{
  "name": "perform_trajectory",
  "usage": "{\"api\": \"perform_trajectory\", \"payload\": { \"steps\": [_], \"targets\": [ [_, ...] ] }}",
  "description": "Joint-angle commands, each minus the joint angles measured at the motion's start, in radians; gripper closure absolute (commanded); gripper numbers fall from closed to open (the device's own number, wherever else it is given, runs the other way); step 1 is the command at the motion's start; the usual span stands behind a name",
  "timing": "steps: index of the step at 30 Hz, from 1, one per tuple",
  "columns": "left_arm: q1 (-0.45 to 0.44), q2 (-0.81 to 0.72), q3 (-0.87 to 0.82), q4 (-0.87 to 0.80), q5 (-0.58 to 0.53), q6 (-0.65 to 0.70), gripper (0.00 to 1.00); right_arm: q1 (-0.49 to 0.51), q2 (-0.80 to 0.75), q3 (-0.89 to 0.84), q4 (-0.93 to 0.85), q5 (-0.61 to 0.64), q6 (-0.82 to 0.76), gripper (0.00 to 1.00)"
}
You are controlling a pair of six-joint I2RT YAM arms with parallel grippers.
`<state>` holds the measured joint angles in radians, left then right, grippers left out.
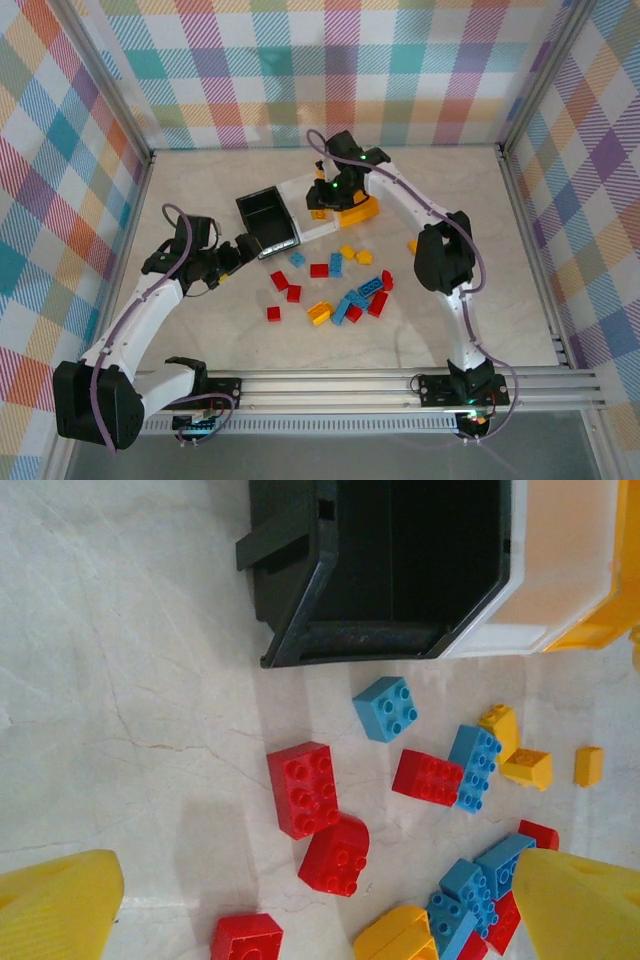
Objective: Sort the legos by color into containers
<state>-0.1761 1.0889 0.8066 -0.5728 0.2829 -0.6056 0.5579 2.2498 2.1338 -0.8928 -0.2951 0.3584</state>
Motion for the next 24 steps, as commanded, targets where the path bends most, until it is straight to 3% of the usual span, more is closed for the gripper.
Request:
{"api": "perform_trajectory", "payload": {
  "steps": [1, 14, 24],
  "targets": [
    [-0.008, -0.014, 0.011, -0.036, -0.008, 0.018, 0.0, 0.01, 0.061, 0.066, -0.036, 0.018, -0.015, 0.65],
    [-0.005, -0.058, 0.018, -0.128, -0.026, 0.017, 0.0, 0.019, 0.264, 0.262, -0.038, 0.021, 0.015, 0.64],
    [-0.005, -0.071, 0.025, -0.144, -0.034, 0.006, 0.0, 0.019, 0.279, 0.306, -0.054, 0.014, 0.01, 0.44]
  ]
}}
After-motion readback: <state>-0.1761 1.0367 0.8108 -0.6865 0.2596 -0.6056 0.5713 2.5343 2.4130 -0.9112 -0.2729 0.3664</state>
